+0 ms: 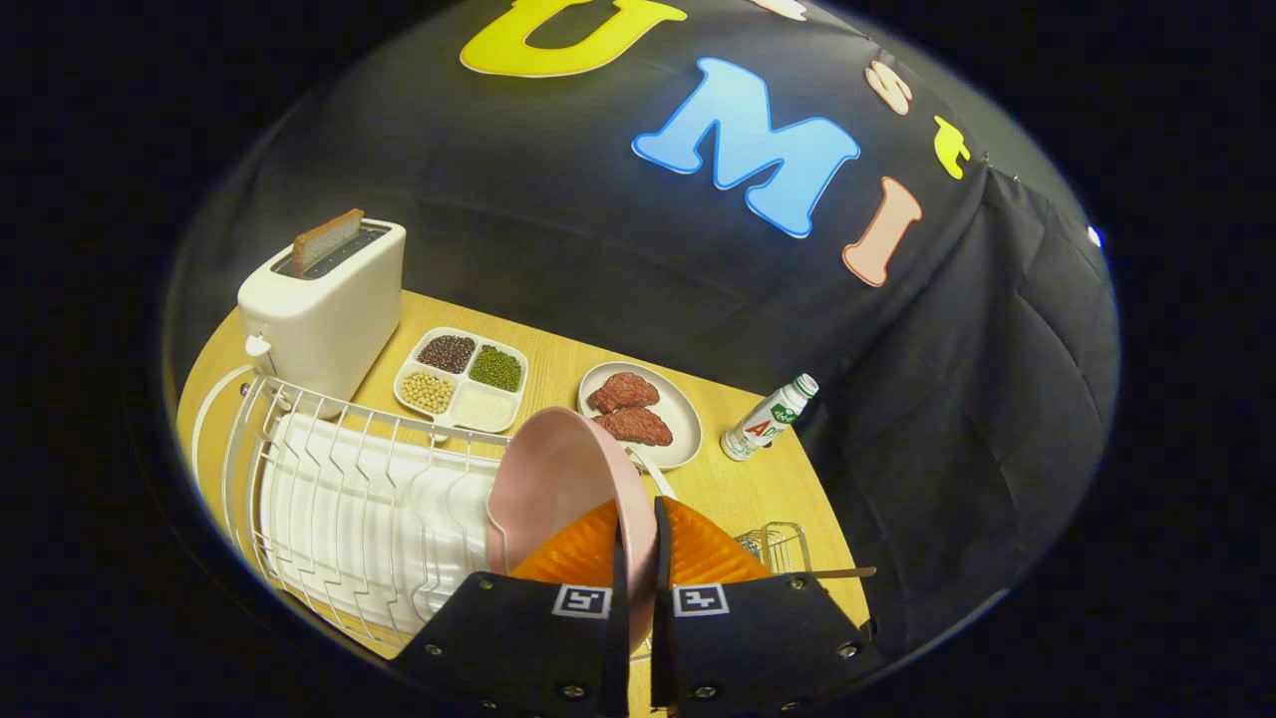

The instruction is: Take the plate from the dish rack, then take the spoon from the basket and place it into the plate.

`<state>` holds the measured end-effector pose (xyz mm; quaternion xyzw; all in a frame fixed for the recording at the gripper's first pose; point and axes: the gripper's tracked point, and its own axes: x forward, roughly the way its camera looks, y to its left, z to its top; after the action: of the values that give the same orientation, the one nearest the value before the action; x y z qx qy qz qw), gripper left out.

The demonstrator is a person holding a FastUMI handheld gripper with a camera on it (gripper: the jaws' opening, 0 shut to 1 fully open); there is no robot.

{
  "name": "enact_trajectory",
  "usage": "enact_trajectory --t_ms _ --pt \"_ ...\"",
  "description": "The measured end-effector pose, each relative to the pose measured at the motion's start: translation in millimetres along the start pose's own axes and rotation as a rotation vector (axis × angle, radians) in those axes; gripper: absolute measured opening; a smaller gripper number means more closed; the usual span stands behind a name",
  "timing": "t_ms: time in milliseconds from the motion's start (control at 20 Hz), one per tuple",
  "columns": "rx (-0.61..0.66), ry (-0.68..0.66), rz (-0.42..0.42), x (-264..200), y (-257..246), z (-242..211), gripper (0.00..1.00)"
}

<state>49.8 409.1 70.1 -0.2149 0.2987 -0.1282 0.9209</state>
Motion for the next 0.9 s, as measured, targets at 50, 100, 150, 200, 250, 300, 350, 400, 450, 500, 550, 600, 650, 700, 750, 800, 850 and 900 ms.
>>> enact_trajectory --t_ms 50,100,150,200,250,300,350,400,450,500,550,600,650,700,750,800,850,900 --pt "0.002 0.003 -0.009 -1.7 -3.0 0.5 0.08" --pt "0.007 0.0 -0.025 -3.7 -7.5 4.5 0.08" --pt "0.01 -0.006 -0.043 -6.7 -11.5 8.8 0.08" --pt "0.011 -0.018 -0.058 -11.3 -15.0 14.2 0.08" --pt "0.013 -0.037 -0.066 -14.3 -16.4 19.2 0.08" --pt "0.008 -0.053 -0.067 -17.9 -19.8 25.2 0.08" --pt "0.015 -0.068 -0.065 -22.0 -22.5 32.0 0.08" --pt "0.022 -0.077 -0.067 -25.9 -28.2 36.2 0.08" --pt "0.034 -0.089 -0.065 -29.8 -34.1 41.7 0.08" --pt "0.049 -0.099 -0.055 -34.0 -39.2 45.3 0.08" --pt "0.064 -0.109 -0.041 -39.5 -44.1 49.8 0.08" --pt "0.077 -0.118 -0.023 -44.1 -50.1 52.6 0.08" --pt "0.093 -0.13 -0.004 -49.3 -56.3 55.7 0.08" --pt "0.113 -0.141 0.01 -55.0 -65.4 57.1 0.08" --pt "0.131 -0.149 0.023 -60.1 -75.4 57.4 0.08" --pt "0.149 -0.155 0.035 -65.1 -86.1 56.0 0.08" --pt "0.175 -0.161 0.046 -69.1 -99.1 53.5 0.08" --pt "0.197 -0.161 0.053 -73.1 -112.2 49.3 0.08"
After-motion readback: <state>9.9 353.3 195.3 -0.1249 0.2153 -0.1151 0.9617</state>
